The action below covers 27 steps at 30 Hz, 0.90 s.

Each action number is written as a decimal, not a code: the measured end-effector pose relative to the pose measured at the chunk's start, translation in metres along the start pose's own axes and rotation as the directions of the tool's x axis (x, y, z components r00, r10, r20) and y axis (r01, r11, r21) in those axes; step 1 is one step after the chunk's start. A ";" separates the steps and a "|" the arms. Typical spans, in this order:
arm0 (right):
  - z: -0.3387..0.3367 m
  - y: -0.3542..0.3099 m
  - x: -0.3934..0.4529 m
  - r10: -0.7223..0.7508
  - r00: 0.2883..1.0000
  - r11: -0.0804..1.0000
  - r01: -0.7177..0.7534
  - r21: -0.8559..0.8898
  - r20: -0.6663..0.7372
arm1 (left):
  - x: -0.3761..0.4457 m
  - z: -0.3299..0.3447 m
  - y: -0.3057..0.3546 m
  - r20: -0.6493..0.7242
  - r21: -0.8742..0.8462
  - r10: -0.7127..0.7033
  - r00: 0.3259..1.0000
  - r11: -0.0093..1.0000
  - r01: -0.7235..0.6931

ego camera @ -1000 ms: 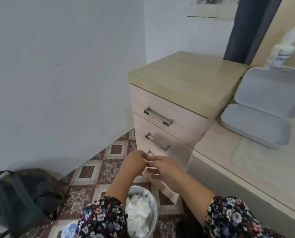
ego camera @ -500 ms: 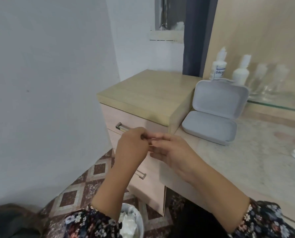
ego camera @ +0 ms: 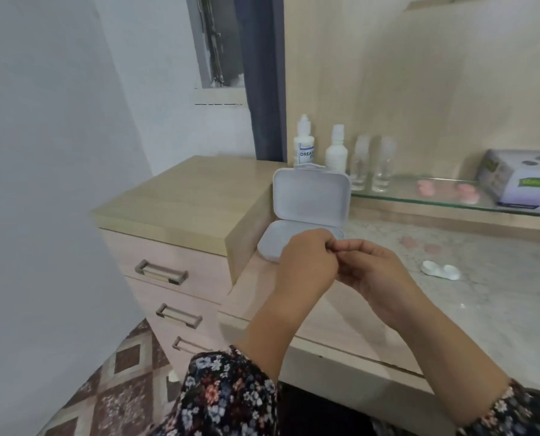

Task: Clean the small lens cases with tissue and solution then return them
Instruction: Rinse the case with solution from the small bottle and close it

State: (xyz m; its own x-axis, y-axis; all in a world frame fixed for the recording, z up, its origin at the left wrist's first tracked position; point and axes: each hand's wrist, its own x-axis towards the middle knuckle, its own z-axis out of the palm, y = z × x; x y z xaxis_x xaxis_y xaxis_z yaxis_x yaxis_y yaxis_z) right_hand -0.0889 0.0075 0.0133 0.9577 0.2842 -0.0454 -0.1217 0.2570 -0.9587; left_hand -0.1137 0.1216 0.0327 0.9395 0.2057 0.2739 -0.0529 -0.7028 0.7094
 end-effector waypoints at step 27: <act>-0.177 0.002 0.022 -0.341 0.878 0.553 -0.101 -0.827 -0.335 | 0.055 0.158 0.029 0.256 0.132 0.097 0.962 0.982 -0.134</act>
State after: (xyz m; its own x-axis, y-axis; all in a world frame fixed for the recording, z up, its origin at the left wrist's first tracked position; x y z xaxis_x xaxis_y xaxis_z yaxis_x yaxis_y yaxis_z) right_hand -0.0224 -0.1493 -0.0396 0.9700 -0.1478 0.1928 0.0514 -0.6508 -0.7575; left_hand -0.0097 0.0052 -0.0345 0.9852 -0.0448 0.1657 -0.1334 -0.8075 0.5746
